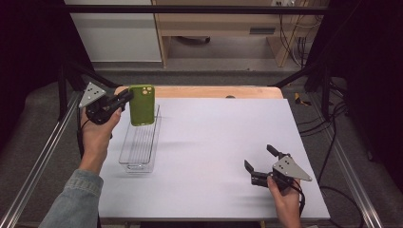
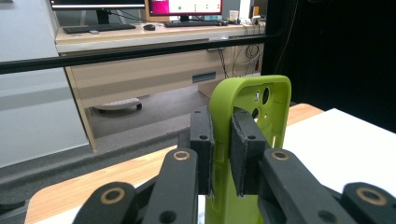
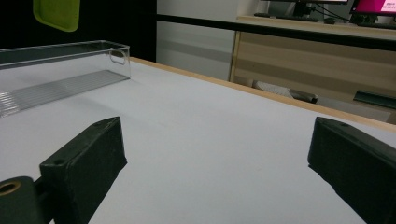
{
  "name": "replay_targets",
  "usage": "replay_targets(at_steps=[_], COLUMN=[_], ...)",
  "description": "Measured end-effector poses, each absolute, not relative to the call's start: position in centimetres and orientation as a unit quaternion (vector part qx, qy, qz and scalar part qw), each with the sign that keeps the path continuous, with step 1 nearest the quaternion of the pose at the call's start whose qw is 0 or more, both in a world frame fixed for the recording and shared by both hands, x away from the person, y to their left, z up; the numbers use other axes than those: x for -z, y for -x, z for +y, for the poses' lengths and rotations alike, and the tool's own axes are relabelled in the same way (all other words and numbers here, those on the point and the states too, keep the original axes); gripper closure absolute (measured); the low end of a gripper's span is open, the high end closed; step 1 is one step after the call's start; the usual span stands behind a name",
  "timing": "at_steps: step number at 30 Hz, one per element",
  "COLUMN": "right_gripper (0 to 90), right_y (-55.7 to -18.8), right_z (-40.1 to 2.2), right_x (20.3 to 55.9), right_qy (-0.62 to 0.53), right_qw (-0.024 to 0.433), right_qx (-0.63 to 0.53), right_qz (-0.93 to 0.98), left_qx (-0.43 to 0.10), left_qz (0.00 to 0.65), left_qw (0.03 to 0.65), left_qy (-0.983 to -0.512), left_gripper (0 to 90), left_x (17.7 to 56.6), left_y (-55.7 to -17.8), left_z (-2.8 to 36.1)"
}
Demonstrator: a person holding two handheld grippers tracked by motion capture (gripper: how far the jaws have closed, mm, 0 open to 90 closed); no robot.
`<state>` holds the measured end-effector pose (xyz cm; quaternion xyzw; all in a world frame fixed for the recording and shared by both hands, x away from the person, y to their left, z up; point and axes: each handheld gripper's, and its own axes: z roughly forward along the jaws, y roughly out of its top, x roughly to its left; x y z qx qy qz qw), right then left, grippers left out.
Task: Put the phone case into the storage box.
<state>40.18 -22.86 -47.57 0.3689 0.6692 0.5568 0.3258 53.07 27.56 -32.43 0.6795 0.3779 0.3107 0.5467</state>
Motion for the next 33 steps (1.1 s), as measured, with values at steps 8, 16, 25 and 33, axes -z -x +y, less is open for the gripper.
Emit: replay_targets(at_steps=[8,16,25,33], right_gripper=[4.5,4.3,4.8,4.7], right_y=[-40.1,-40.0,-40.1,-40.2], right_z=[-23.0,-23.0,-22.7,-22.6], right_x=[47.6,47.4,47.6,47.6], right_qy=[-0.370,-0.365,-0.361,-0.360], right_qw=[0.325,0.325,0.326,0.324], right_qx=[-0.558,-0.559,-0.552,-0.552], right_qz=[0.668,0.669,0.677,0.679], left_qx=[-0.316,-0.326,-0.328,-0.332], left_qz=[0.377,0.381,0.386,0.391], left_qw=[0.542,0.546,0.543,0.532], left_qy=[-0.681,-0.671,-0.670,-0.673], left_gripper=[80.0,80.0,80.0,80.1], left_x=[32.5,32.4,32.8,33.5], left_y=[-53.5,-53.0,-52.9,-53.1], left_z=[27.6,29.0,29.7,29.3])
